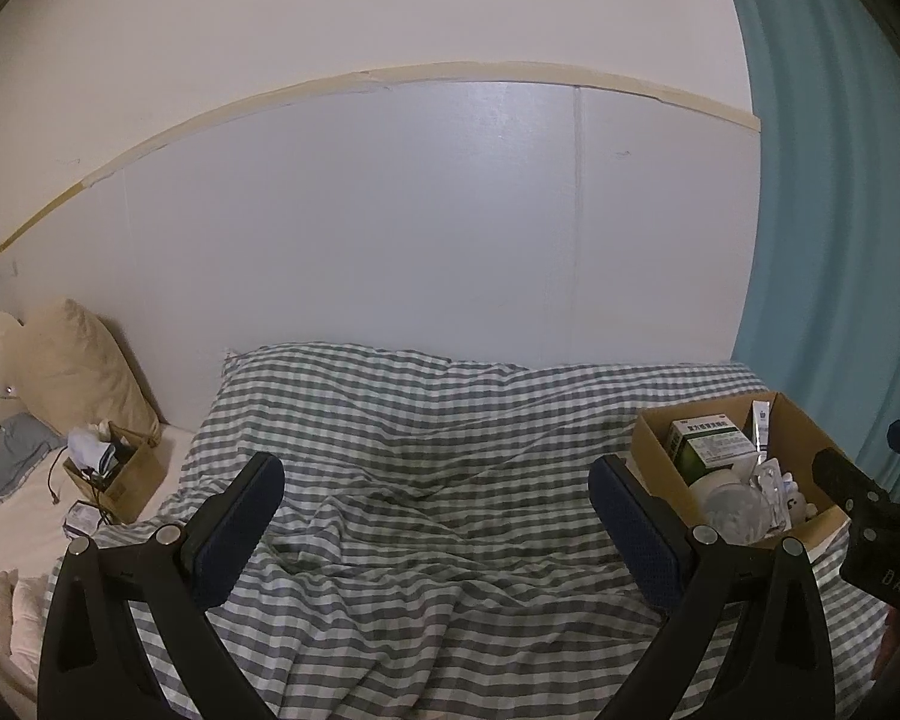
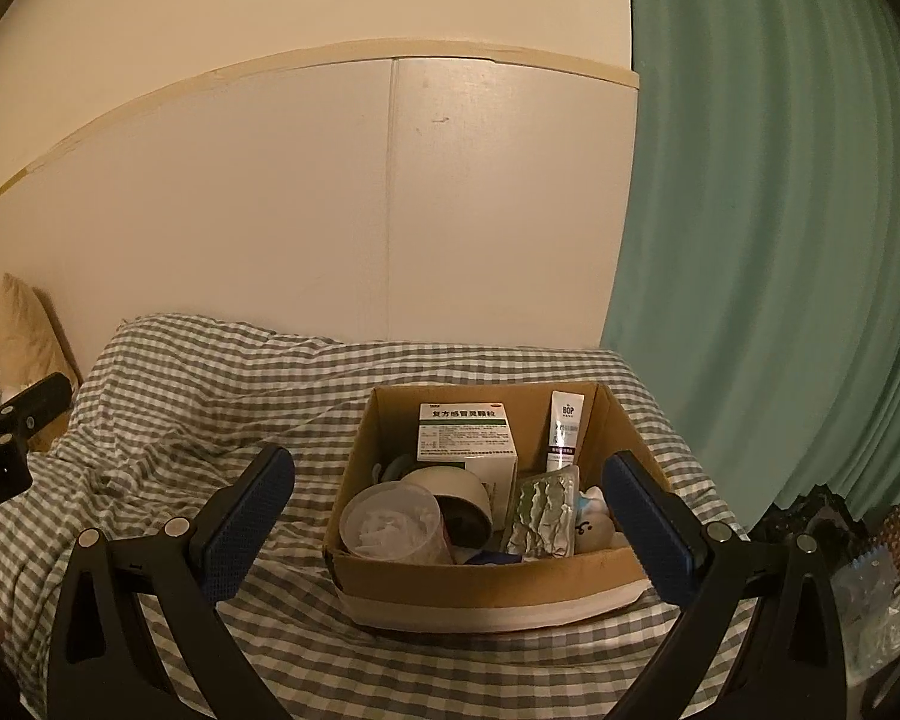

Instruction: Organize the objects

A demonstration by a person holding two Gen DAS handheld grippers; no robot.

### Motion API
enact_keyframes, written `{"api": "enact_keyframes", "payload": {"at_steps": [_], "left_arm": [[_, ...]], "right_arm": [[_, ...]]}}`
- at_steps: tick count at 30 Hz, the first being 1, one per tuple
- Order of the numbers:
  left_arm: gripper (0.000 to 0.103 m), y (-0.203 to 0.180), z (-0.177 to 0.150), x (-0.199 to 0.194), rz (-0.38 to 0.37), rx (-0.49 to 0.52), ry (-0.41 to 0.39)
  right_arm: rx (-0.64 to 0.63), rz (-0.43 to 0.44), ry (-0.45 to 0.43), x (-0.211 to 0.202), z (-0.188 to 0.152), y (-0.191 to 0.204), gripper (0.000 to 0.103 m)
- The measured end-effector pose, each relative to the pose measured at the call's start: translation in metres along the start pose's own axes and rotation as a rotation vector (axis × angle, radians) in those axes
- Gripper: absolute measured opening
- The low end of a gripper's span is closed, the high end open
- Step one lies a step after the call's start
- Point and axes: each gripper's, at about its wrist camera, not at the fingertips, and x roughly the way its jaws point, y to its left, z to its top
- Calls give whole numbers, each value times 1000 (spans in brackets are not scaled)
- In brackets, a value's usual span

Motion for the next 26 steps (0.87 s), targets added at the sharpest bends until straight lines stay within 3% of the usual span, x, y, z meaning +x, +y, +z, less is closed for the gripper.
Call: {"api": "enact_keyframes", "payload": {"at_steps": [26], "left_arm": [[103, -5, -7, 2, -6, 29, 7]], "right_arm": [[-5, 2, 31, 10, -5, 0, 103]]}}
